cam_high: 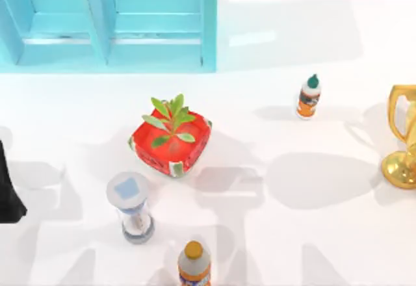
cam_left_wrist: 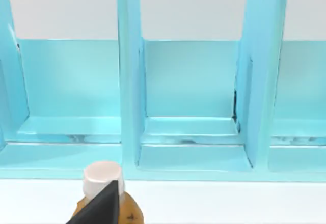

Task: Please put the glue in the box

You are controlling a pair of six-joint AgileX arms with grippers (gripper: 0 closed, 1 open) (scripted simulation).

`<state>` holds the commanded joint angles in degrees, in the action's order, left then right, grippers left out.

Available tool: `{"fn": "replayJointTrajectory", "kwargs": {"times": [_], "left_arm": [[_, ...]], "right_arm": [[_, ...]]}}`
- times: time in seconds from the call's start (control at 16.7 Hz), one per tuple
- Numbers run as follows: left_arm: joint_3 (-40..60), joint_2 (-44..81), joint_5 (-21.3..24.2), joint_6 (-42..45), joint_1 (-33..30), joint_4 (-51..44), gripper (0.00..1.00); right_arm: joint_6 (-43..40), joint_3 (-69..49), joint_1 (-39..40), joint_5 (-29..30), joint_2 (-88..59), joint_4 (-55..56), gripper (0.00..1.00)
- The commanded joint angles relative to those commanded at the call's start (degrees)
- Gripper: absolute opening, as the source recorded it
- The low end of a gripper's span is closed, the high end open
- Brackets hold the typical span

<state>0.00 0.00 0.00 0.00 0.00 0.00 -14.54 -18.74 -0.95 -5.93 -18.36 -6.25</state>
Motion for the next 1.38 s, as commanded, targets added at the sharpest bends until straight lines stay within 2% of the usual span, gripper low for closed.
{"fn": "replayJointTrajectory", "kwargs": {"times": [0.42,0.66,0.96,1.38], "left_arm": [[0.0,0.0,0.0,0.0,0.0,0.0,1.0],[0.0,0.0,0.0,0.0,0.0,0.0,1.0],[0.0,0.0,0.0,0.0,0.0,0.0,1.0],[0.0,0.0,0.0,0.0,0.0,0.0,1.0]], "right_arm": [[-21.88,-42.75,0.99,-10.59,-34.01,-11.87,1.0],[-30.12,-61.98,1.2,-16.0,-48.26,-18.22,1.0],[-43.85,-74.43,0.13,-22.68,-69.68,-26.83,1.0],[-65.62,-89.23,1.21,-35.01,-104.29,-47.24,1.0]]}}
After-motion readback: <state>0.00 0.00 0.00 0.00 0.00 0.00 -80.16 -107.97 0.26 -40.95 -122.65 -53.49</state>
